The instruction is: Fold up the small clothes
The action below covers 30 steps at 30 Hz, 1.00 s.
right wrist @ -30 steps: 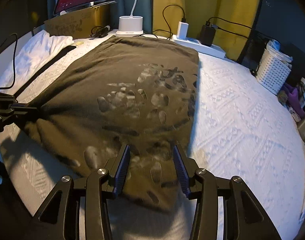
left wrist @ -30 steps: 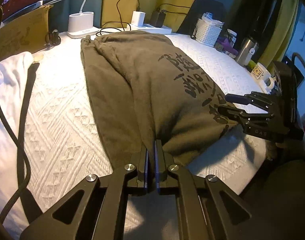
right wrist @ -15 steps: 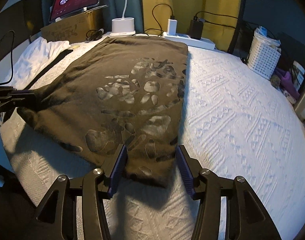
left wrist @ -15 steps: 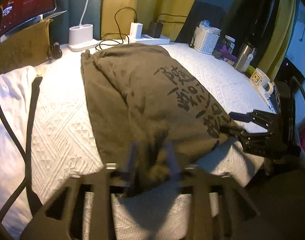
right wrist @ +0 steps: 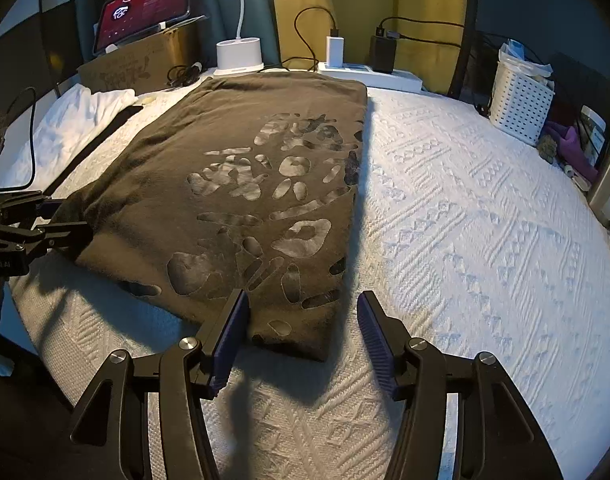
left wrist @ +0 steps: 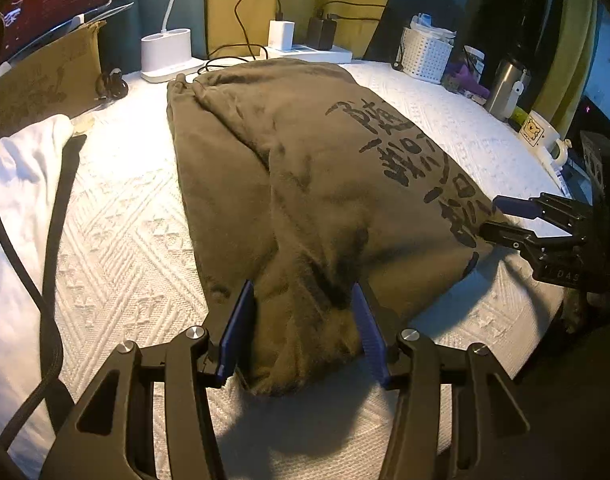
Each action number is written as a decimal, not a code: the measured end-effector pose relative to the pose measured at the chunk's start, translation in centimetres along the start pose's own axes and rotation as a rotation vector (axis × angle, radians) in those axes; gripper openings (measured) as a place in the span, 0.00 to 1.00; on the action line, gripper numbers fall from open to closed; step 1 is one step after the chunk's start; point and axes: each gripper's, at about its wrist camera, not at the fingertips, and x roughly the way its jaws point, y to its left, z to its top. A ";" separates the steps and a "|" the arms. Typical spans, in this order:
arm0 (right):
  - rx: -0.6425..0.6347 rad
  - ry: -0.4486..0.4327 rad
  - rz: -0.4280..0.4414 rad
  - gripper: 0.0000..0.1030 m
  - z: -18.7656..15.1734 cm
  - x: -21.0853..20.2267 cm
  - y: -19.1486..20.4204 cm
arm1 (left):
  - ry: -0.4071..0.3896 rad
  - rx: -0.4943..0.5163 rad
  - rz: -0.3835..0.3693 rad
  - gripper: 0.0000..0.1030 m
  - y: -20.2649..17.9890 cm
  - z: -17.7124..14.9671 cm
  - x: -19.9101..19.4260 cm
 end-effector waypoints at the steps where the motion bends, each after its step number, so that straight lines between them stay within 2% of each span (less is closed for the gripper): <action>1: 0.002 -0.001 0.001 0.58 0.0 0.0 0.0 | 0.000 0.007 0.009 0.49 -0.2 0.0 0.0; 6: 0.017 0.001 0.002 0.61 -0.1 0.0 -0.4 | 0.000 -0.012 0.021 0.49 -0.5 0.6 -0.6; 11: 0.019 -0.012 -0.016 0.61 0.2 -0.4 -0.5 | -0.102 -0.034 0.003 0.50 -0.7 1.9 -2.2; 12: 0.022 -0.019 -0.016 0.61 0.3 -0.6 -0.6 | -0.110 -0.041 0.003 0.53 -0.6 2.1 -2.2; 14: 0.024 -0.033 -0.020 0.61 0.6 -0.8 -0.7 | -0.102 -0.041 0.016 0.55 -0.5 2.3 -1.4; 19: 0.037 -0.025 -0.036 0.61 0.8 -0.3 -1.3 | -0.022 -0.061 0.065 0.55 0.0 2.2 1.6; 22: 0.052 -0.002 -0.039 0.61 0.4 0.3 -1.9 | -0.032 -0.058 0.078 0.56 -0.2 2.1 1.7; 30: 0.065 0.008 -0.018 0.61 0.4 0.3 -2.4 | -0.016 -0.090 0.037 0.56 0.6 2.2 0.8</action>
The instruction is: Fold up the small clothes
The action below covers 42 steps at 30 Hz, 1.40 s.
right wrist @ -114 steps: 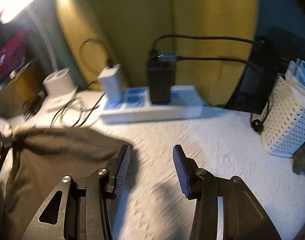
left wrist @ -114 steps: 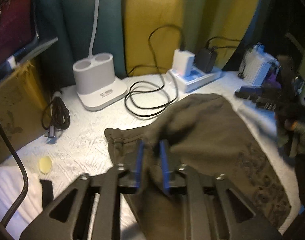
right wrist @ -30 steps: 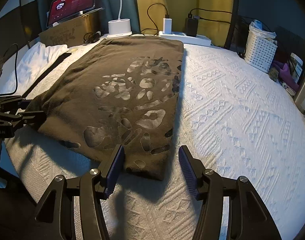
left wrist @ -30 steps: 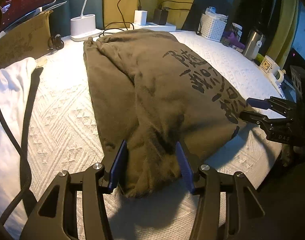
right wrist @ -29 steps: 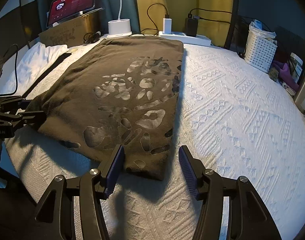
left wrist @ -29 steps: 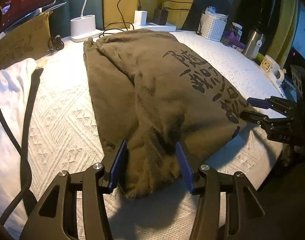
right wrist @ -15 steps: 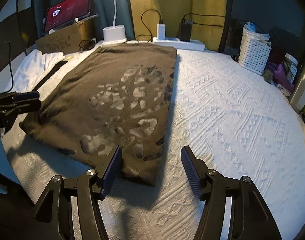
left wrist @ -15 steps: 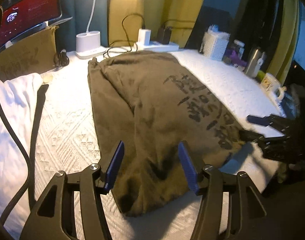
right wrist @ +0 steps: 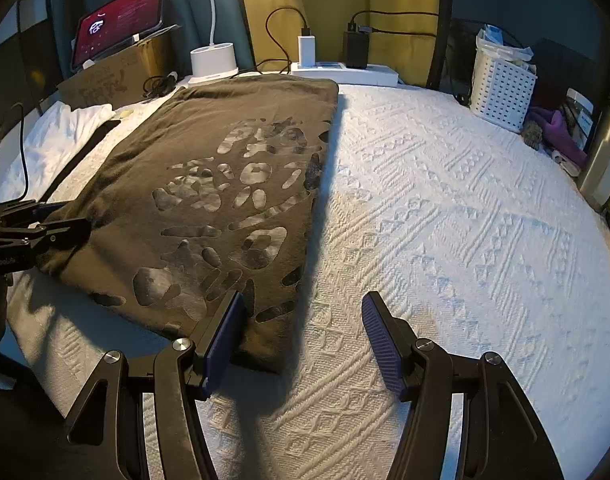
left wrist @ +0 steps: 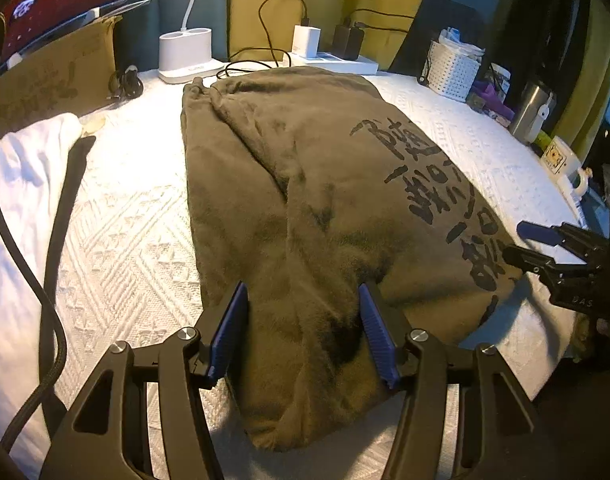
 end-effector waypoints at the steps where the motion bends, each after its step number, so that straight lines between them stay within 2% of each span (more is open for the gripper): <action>1: 0.007 0.006 -0.002 0.61 0.1 0.0 -0.1 | -0.002 -0.003 -0.002 0.56 0.0 0.1 -0.1; 10: 0.024 -0.009 -0.011 0.62 1.9 -0.7 -1.3 | -0.028 -0.014 0.002 0.56 0.6 2.6 -0.3; 23: 0.038 0.011 0.000 0.62 5.5 2.3 -2.9 | -0.035 -0.031 0.031 0.56 2.3 6.6 1.7; 42: -0.006 0.030 0.020 0.61 10.9 6.8 -3.5 | -0.036 0.007 0.061 0.56 4.2 11.7 5.3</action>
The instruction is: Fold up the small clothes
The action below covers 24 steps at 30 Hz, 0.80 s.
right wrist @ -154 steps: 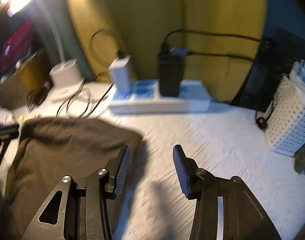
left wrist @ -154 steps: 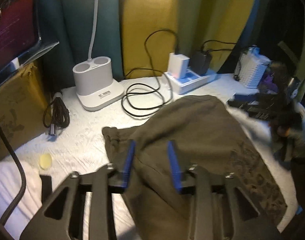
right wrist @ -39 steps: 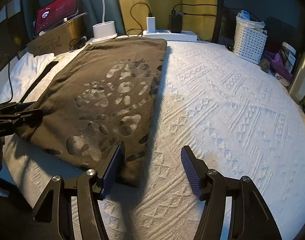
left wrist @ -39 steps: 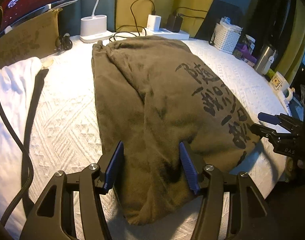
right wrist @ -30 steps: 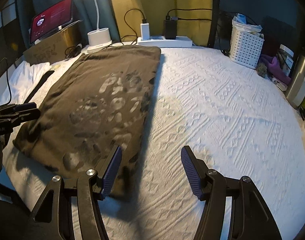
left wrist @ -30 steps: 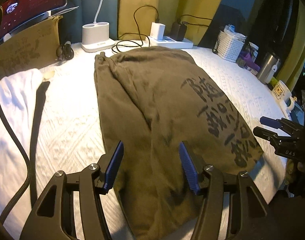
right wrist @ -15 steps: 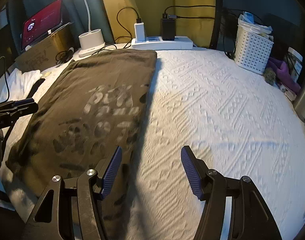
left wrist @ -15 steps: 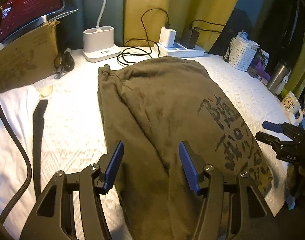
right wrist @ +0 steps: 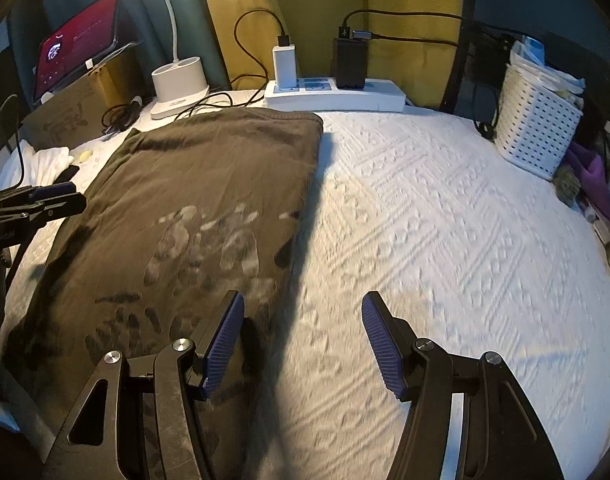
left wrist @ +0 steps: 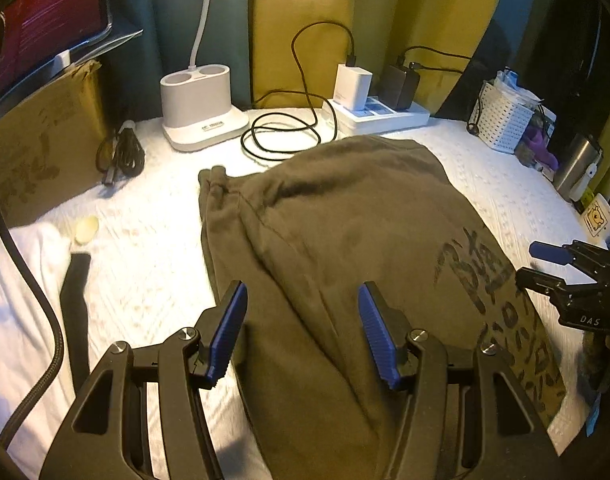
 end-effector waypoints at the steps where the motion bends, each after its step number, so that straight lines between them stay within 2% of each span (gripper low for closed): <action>1: -0.001 0.000 0.000 0.62 0.2 0.2 0.0 | -0.001 0.000 -0.002 0.56 0.1 0.2 0.1; 7: -0.006 -0.007 -0.005 0.61 2.1 1.5 -0.2 | -0.010 -0.015 -0.009 0.57 1.1 1.7 1.3; 9: -0.007 -0.007 -0.006 0.62 2.5 1.9 -0.4 | -0.010 -0.027 -0.006 0.64 1.7 2.1 1.9; 13: -0.008 -0.012 -0.013 0.61 3.6 2.6 -0.8 | -0.010 -0.040 0.016 0.67 2.6 2.8 2.6; 17: -0.008 -0.022 -0.020 0.61 4.8 3.2 -1.2 | -0.005 -0.050 0.024 0.74 3.4 3.3 3.5; 24: -0.010 -0.037 -0.027 0.62 6.6 4.0 -1.7 | 0.032 -0.077 0.020 0.75 4.7 3.3 5.4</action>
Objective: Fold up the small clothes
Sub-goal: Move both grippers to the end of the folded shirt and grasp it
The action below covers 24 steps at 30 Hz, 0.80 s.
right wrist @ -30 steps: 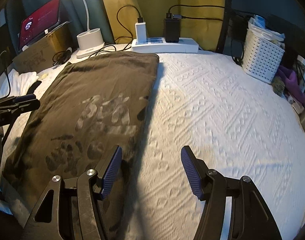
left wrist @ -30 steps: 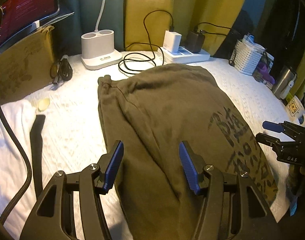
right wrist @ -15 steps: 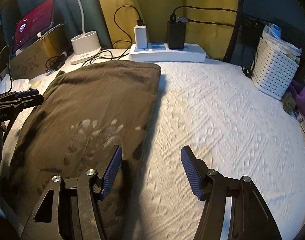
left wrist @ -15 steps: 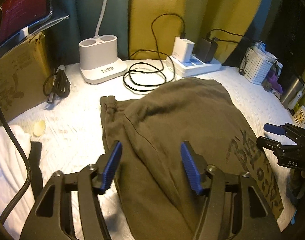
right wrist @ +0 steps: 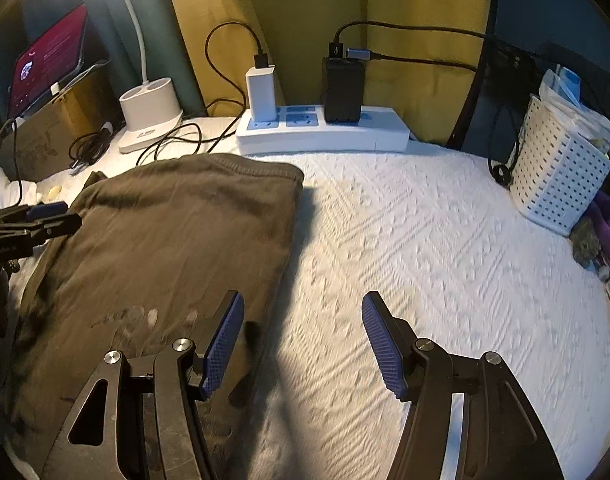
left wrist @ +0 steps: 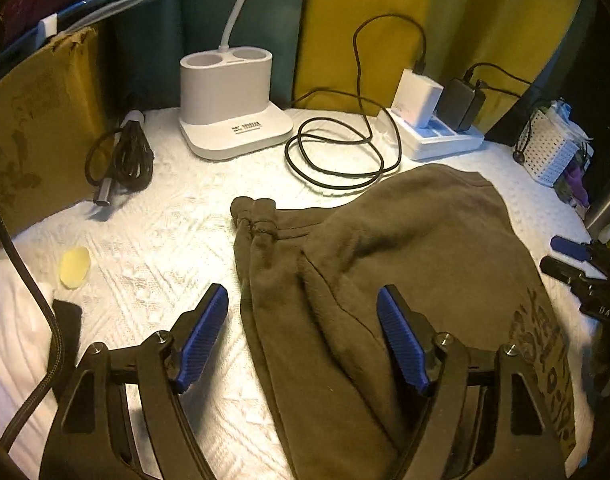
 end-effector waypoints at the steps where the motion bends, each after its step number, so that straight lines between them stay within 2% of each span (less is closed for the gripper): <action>1: 0.000 -0.003 0.000 0.62 0.2 0.1 -0.1 | 0.004 0.005 0.000 0.75 0.0 0.0 0.2; 3: 0.008 -0.002 0.000 0.62 0.4 0.4 -0.3 | 0.012 -0.004 -0.013 0.77 0.3 0.1 0.7; 5: 0.012 0.005 0.003 0.71 0.7 0.9 -0.6 | 0.007 0.004 -0.016 0.81 0.5 0.2 1.0; 6: 0.012 0.007 0.005 0.79 0.9 1.1 -0.7 | 0.013 0.014 -0.009 0.81 0.4 0.2 1.1; 7: 0.012 0.008 0.008 0.80 1.0 1.2 -0.7 | 0.015 0.019 -0.007 0.82 0.3 0.3 1.2; 12: 0.014 0.006 0.030 0.80 1.2 1.8 -0.7 | 0.019 0.002 -0.028 0.84 0.4 0.5 1.3; 15: 0.022 0.021 0.042 0.80 1.4 2.5 -0.8 | 0.043 -0.025 -0.160 0.84 0.2 0.8 1.5; 17: 0.030 0.027 0.052 0.80 1.6 3.0 -0.9 | 0.048 -0.015 -0.190 0.84 -0.3 0.8 1.6; 22: 0.021 0.010 0.099 0.80 2.7 3.8 -0.8 | 0.011 0.119 -0.129 0.84 -2.5 0.5 2.4; 24: 0.015 0.006 0.136 0.80 3.3 4.5 -0.7 | 0.009 0.137 -0.145 0.84 -2.9 0.6 2.6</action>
